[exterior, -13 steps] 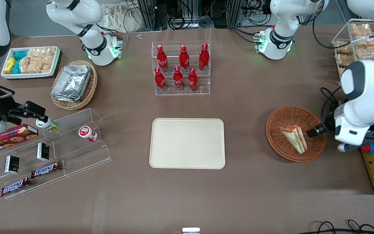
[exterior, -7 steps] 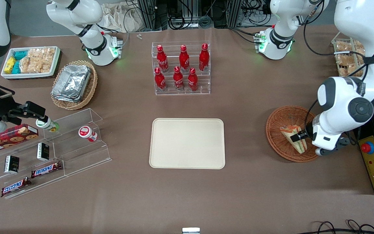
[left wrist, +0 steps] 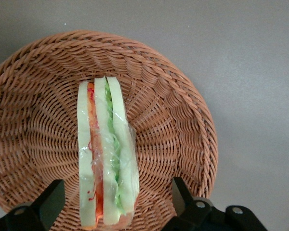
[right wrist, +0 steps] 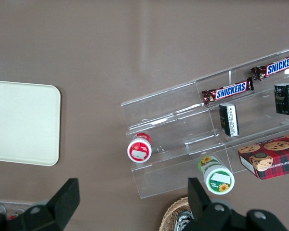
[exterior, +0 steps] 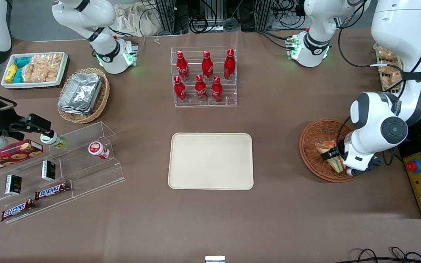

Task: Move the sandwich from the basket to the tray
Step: 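Close the left gripper on the sandwich and lift it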

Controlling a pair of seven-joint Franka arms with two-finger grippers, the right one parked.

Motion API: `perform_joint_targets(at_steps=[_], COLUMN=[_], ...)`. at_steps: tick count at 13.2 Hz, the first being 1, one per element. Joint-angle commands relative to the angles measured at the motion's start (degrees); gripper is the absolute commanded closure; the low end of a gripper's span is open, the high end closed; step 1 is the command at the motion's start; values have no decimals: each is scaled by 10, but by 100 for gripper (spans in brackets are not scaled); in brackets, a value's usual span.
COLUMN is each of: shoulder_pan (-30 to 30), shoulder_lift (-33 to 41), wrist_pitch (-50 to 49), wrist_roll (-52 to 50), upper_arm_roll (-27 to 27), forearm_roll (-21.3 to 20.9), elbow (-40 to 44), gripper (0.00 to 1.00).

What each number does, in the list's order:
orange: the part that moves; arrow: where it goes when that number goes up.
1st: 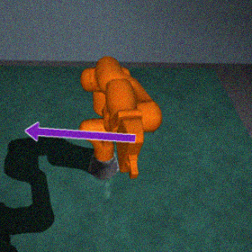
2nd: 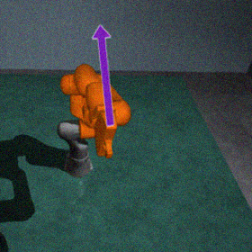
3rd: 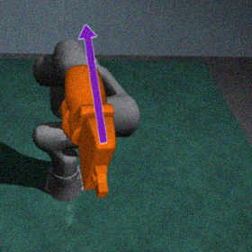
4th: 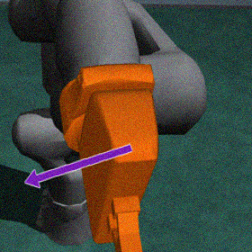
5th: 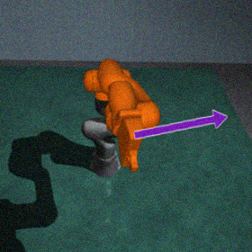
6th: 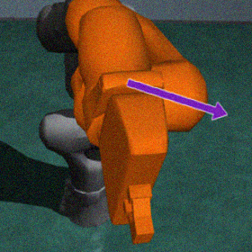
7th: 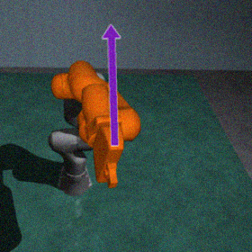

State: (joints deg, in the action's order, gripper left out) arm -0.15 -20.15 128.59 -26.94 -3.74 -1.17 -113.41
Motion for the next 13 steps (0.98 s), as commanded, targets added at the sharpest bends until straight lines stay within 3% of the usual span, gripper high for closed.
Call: perform_joint_targets(at_steps=[1,4,6,8,9,11,13], shoulder_pan=[-1,-2,-3,-1,-1,-1,1], shoulder_lift=[4,-2,-3,-2,-2,-2,-2], wrist_pitch=[65,73,73,69,69,68,63], wrist_roll=[-7,-9,-9,-8,-8,-9,-8], upper_arm_roll=[1,1,1,1,1,1,1], forearm_roll=[6,6,6,6,6,6,6], elbow=[-43,-47,-47,-47,-46,-45,-43], gripper=[1,2,29,71,82,99,100])
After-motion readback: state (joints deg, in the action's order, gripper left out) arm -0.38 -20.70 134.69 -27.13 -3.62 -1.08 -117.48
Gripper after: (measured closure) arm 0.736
